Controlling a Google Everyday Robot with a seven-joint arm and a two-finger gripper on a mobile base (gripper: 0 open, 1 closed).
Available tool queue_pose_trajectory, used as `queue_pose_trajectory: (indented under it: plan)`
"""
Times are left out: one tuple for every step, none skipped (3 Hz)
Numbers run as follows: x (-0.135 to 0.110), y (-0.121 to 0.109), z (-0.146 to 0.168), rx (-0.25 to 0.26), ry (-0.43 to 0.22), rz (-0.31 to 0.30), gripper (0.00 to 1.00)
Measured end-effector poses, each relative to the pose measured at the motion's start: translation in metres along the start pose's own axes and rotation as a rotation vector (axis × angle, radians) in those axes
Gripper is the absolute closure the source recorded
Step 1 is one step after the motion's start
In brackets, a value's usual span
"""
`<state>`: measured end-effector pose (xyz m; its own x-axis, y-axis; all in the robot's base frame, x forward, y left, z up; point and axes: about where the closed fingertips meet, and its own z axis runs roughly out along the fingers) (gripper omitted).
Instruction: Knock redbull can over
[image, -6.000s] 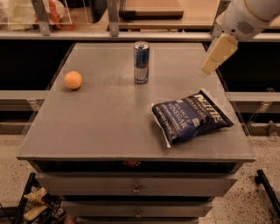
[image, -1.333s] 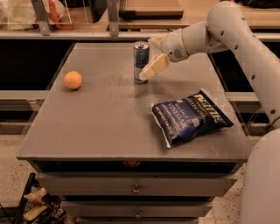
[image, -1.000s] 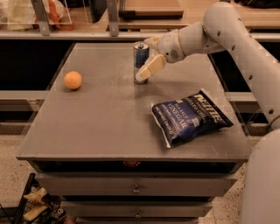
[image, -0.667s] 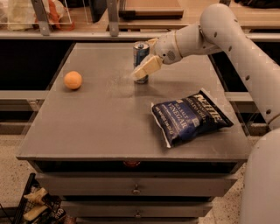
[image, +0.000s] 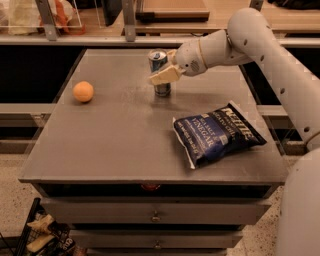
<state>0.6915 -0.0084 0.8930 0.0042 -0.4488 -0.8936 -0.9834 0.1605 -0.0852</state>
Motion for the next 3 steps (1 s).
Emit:
queue_pose_trajectory:
  plan:
    - [0.002,-0.005,-0.010,0.021,0.002,0.000,0.87]
    - [0.003,-0.016,-0.023,0.043,0.025,-0.035,1.00]
    - [0.000,-0.041,-0.054,0.098,0.092,-0.137,1.00]
